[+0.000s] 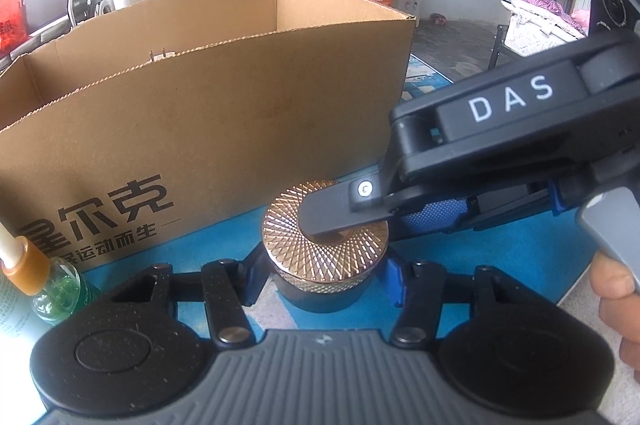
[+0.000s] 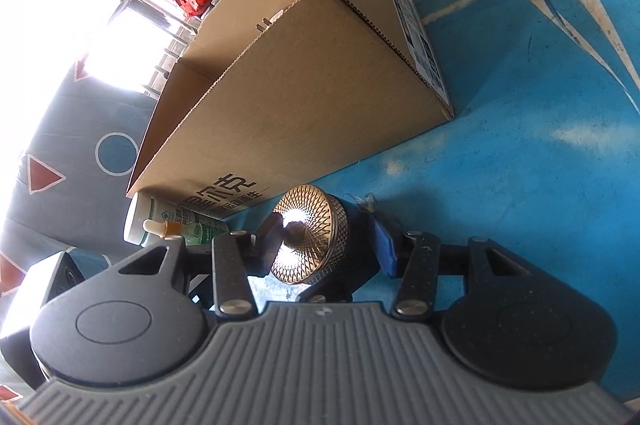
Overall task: Organize rigid objects
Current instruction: 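Grasp the gold-lidded dark jar with the right gripper, then lift the jar with the right gripper and lower it into the box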
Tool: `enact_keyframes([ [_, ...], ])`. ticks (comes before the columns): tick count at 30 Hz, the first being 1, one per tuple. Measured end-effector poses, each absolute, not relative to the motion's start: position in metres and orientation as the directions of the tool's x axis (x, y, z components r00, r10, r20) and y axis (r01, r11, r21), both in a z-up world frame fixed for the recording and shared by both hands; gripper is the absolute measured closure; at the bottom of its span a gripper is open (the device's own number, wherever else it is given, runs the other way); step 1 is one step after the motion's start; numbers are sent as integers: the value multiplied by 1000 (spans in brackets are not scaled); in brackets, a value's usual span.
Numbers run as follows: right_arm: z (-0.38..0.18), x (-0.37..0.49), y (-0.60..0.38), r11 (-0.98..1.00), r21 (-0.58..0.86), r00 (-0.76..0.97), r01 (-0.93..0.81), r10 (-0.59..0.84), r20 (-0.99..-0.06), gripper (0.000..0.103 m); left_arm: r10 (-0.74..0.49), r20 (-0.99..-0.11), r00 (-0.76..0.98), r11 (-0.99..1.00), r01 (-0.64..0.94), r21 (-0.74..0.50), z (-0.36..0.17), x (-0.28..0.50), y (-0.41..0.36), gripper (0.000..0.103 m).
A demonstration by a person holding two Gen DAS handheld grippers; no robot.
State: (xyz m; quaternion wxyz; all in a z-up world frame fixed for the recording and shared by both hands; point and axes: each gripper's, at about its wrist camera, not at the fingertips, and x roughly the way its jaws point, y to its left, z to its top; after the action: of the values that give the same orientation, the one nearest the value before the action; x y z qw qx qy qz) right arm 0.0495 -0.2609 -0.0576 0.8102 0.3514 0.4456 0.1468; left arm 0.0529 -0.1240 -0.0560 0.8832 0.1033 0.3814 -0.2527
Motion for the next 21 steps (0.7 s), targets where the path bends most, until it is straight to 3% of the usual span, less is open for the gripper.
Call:
enact_keyframes([
  [21,-27,33,-252,750,662,587,23,526,-616,56,-387,-683,620,854,519,-13,-29,35,-113,46],
])
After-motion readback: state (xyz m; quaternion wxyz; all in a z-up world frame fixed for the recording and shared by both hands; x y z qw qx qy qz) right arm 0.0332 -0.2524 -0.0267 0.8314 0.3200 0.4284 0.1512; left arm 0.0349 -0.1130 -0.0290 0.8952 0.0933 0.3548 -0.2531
